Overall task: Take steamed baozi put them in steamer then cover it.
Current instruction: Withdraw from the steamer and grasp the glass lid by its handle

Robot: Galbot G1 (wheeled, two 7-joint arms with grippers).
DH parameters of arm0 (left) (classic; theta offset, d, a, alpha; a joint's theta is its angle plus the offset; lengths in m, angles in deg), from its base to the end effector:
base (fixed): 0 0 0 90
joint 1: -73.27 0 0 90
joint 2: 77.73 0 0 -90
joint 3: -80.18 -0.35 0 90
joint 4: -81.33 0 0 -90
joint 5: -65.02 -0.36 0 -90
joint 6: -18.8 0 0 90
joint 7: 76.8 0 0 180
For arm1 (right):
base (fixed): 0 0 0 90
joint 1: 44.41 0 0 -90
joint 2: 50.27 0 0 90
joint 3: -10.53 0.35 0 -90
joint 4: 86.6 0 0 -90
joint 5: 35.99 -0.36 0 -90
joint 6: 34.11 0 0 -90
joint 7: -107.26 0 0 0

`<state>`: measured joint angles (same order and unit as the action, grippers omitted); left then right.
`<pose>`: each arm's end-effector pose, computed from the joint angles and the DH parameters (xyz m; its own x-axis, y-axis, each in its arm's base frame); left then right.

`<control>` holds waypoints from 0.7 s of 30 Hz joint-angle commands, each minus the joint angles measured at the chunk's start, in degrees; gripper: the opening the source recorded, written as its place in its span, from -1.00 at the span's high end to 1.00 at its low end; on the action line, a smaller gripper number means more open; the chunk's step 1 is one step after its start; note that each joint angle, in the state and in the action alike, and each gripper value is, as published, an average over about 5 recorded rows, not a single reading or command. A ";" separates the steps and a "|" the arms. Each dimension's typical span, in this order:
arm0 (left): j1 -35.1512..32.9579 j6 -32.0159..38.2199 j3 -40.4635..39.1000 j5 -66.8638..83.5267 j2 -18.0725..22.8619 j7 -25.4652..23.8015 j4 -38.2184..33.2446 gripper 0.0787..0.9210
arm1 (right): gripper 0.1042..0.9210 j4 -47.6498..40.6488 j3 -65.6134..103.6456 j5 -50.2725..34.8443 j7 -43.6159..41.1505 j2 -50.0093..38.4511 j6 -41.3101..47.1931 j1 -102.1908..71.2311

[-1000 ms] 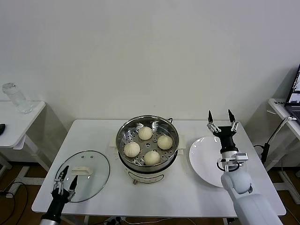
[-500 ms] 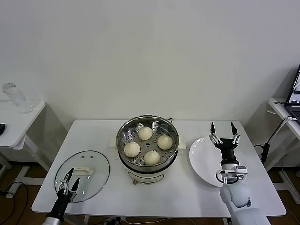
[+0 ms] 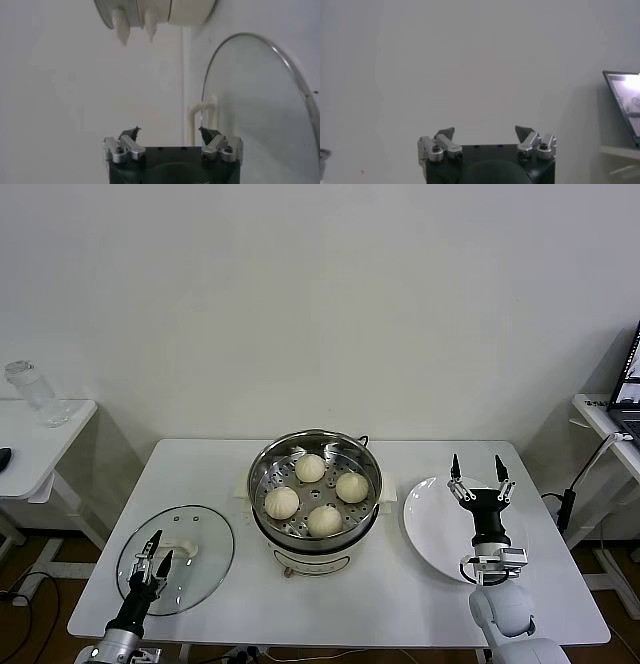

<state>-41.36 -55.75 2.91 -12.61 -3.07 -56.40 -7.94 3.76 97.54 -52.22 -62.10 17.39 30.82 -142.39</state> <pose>0.1854 0.1703 -0.4381 -0.9969 0.0673 0.0411 0.0390 -0.0328 0.9987 0.3104 -0.1148 -0.3755 -0.9519 0.0939 -0.2918 0.1116 0.9927 -0.0446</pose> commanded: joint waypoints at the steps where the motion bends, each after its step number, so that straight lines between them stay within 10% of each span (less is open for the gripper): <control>1: 3.12 -0.87 -0.45 -0.75 -0.23 -0.76 2.51 -0.77 | -0.76 0.07 0.40 0.89 0.03 0.25 -0.08 -0.44; 21: 6.96 -1.36 -1.39 -0.69 0.10 -1.18 6.60 -0.72 | -0.76 1.09 0.33 1.55 0.13 -0.59 0.20 -0.18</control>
<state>-35.48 -57.02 1.59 -13.20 -2.90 -57.38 -2.99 4.69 97.86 -50.80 -61.99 16.93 30.94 -142.67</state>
